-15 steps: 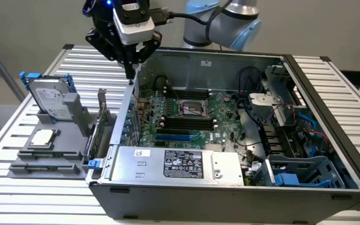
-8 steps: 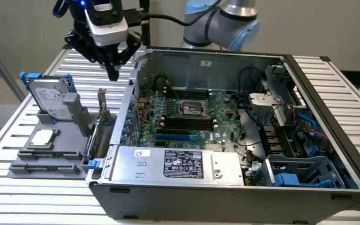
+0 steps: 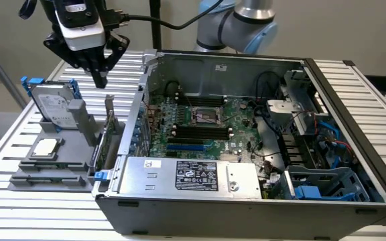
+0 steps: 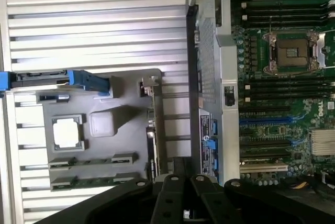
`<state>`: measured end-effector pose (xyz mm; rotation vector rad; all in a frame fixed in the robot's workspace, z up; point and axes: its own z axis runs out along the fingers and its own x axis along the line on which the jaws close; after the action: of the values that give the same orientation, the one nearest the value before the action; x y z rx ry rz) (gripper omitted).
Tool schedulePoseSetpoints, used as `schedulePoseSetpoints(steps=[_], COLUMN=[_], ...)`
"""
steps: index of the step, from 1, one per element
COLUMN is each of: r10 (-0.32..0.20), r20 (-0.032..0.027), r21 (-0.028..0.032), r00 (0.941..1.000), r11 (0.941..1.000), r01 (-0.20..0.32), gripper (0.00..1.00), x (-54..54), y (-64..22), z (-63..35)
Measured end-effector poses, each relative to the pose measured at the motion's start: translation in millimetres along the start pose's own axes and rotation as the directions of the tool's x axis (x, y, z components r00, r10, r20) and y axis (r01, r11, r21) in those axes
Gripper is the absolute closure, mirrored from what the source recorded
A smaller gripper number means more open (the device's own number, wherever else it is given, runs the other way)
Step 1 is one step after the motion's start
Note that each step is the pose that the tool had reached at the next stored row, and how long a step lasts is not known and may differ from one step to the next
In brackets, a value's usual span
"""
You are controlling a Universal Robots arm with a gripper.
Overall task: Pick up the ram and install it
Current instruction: 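Reach for the ram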
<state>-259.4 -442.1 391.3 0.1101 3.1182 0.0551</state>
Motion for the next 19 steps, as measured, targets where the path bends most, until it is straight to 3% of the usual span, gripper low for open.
schedulePoseSetpoints(steps=[19], r10=[-0.001], r20=[0.0021], r21=[0.0309], r00=[1.0], r11=[0.9995], r01=[0.001], gripper=[0.89], x=[85.7], y=[-13.2], z=[-0.5])
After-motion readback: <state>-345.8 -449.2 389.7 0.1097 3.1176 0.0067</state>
